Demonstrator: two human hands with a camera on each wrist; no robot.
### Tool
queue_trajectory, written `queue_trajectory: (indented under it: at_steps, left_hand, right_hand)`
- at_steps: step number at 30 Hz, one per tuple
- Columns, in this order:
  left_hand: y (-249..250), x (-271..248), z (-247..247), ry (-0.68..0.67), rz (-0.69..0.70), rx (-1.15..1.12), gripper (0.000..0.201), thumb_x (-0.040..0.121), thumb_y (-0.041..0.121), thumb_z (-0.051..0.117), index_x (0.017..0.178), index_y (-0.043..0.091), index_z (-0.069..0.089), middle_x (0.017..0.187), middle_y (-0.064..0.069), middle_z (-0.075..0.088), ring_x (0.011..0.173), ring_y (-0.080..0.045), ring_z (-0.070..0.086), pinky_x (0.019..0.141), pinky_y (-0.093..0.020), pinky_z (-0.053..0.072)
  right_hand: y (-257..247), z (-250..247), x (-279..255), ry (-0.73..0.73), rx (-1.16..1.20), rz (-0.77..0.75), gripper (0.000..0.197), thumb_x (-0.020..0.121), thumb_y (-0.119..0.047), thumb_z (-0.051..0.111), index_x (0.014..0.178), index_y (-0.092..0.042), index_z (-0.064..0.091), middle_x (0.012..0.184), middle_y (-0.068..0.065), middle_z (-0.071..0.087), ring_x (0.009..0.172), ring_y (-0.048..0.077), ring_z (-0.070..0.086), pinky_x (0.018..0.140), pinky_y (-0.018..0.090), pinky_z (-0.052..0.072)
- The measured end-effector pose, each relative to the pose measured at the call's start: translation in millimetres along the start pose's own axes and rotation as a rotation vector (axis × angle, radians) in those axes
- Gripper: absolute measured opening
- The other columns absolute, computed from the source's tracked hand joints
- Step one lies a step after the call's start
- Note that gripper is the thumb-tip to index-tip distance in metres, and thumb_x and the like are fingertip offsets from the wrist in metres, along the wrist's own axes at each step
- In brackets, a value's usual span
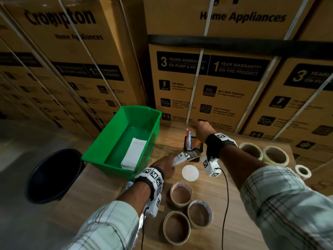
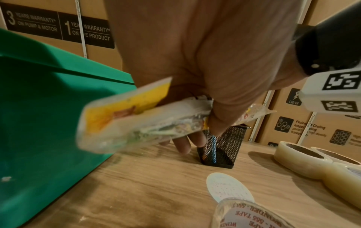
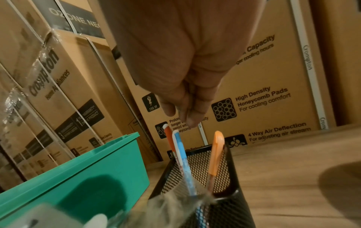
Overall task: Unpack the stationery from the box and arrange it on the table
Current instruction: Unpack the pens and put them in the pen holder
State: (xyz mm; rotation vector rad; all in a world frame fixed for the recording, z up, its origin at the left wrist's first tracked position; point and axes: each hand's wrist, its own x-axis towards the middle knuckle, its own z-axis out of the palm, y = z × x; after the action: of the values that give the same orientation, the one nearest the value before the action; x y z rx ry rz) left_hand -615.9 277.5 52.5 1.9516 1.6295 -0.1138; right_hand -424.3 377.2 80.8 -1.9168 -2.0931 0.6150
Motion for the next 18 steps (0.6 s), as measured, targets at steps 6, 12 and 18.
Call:
queue_trajectory:
  at_steps: [6,12,18]
  left_hand:
    - [3.1,-5.1,-1.6,0.075,0.012,0.034,0.037,0.092,0.021,0.054,0.125,0.015,0.039,0.114,-0.016,0.064,0.098,-0.034,0.064,0.077,-0.035,0.049]
    - [16.5,-13.4,-8.5,0.163,0.057,0.081,0.036,0.088,0.016,0.055,0.121,0.018,0.043,0.111,-0.013,0.065,0.098,-0.034,0.065,0.084,-0.042,0.055]
    - [38.7,-17.4,-17.5,0.246,0.118,0.366,0.038,0.086,0.004,0.056,0.121,0.013,0.044,0.117,-0.014,0.061,0.106,-0.034,0.060,0.089,-0.043,0.050]
  right_hand:
    - [-2.0,-6.3,-34.6,0.071,0.047,-0.041,0.025,0.091,-0.001,0.046,0.099,-0.016,0.064,0.099,0.006,0.067,0.087,0.021,0.064,0.075,0.030,0.055]
    - [-13.7,-2.0,-81.1,0.027,0.044,-0.057,0.018,0.089,-0.005,0.051,0.095,-0.013,0.065,0.087,0.002,0.063,0.074,0.016,0.058,0.055,0.018,0.041]
    - [0.0,17.5,-101.9,0.010,0.178,0.068,0.016,0.082,-0.013,0.062,0.098,-0.012,0.065,0.094,0.010,0.069,0.081,0.025,0.063,0.070,0.033,0.053]
